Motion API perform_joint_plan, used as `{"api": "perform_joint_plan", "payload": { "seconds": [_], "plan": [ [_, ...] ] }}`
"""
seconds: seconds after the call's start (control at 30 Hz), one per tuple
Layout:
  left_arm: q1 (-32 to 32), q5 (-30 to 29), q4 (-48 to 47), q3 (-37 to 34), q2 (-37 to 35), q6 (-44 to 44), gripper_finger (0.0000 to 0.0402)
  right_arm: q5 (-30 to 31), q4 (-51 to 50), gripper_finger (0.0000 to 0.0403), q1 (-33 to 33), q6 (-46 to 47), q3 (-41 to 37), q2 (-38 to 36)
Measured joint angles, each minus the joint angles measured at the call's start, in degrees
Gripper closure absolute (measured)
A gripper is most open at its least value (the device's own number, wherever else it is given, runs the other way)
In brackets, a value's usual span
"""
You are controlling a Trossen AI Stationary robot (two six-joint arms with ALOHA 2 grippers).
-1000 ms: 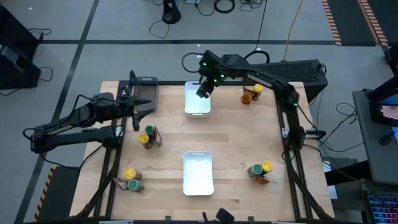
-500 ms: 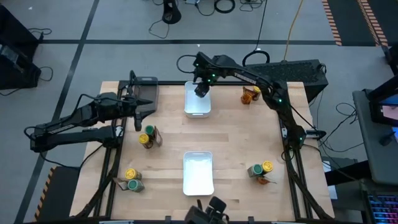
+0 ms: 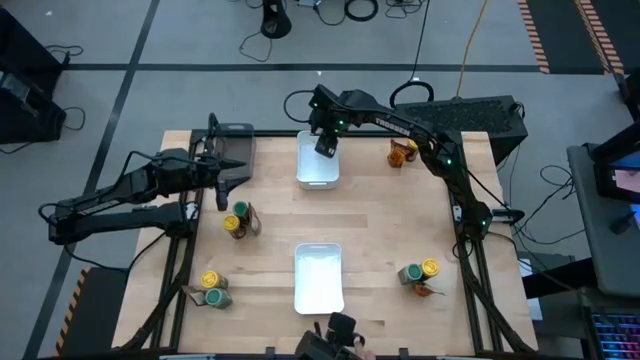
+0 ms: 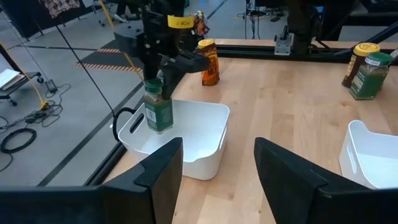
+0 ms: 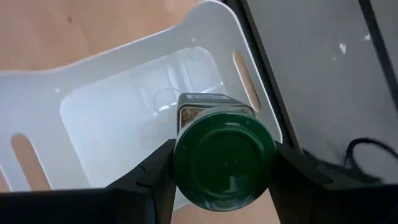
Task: Sort spices by type
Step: Put the top right green spice bottle into the top white bin
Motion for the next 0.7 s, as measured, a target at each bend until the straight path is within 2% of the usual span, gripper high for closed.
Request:
{"api": "perform_joint_plan", "payload": {
  "seconds": [0.47,0.7],
  "plan": [
    [0.0,0.0,0.2,0.0,0.0,-0.4,0.0199,0.2,-0.3,0.0218,0.0,-15.6,-1.2,0.0],
    [0.0,0.0,0.2,0.0,0.0,-0.4,0.0199,0.1,0.3,0.0218,0.1,-16.8,-1.2,0.0]
  ]
}}
